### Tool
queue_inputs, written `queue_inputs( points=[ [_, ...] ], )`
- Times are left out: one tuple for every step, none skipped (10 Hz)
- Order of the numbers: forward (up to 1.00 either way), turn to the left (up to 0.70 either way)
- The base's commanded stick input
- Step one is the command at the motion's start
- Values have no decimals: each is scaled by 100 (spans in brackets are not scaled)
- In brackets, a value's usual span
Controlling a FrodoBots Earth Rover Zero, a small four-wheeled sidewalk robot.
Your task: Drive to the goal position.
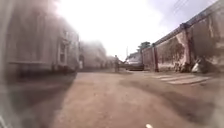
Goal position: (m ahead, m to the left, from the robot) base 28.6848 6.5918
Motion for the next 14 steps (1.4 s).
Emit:
queue_inputs(
  points=[
    [70, 1],
    [70, 1],
    [70, 1],
    [70, 1],
    [70, 1],
    [70, 1],
    [70, 1],
    [70, 1],
    [70, 1],
    [70, 1],
    [70, 1],
    [70, 1],
    [70, 1],
    [70, 1]
  ],
)
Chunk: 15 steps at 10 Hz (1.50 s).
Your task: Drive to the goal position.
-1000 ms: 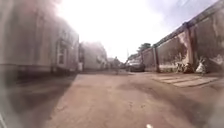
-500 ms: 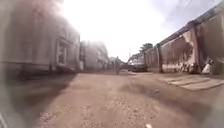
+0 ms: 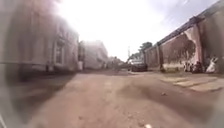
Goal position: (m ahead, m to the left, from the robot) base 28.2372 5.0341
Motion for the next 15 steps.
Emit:
queue_inputs(
  points=[
    [70, 1],
    [70, 1],
    [70, 1],
    [70, 1],
    [70, 1],
    [70, 1],
    [70, 1],
    [70, 1],
    [70, 1],
    [70, 1],
    [70, 1],
    [70, 1],
    [70, 1],
    [70, 1],
    [70, 1]
  ],
)
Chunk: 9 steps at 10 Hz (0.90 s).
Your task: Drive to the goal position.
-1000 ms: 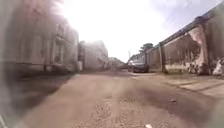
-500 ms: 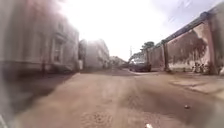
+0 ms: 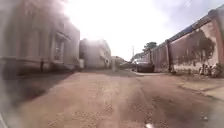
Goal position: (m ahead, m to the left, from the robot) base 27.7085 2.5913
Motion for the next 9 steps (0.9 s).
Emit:
queue_inputs(
  points=[
    [70, 1],
    [70, 1],
    [70, 1],
    [70, 1],
    [70, 1],
    [70, 1],
    [70, 1],
    [70, 1],
    [70, 1]
  ],
)
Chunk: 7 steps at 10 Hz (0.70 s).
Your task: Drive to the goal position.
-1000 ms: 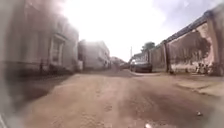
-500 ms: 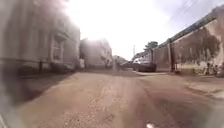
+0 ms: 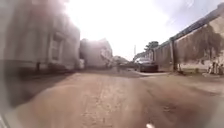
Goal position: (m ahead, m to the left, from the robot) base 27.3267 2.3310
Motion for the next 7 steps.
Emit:
queue_inputs(
  points=[
    [70, 1],
    [70, 1],
    [70, 1],
    [70, 1],
    [70, 1],
    [70, 1],
    [70, 1]
  ],
)
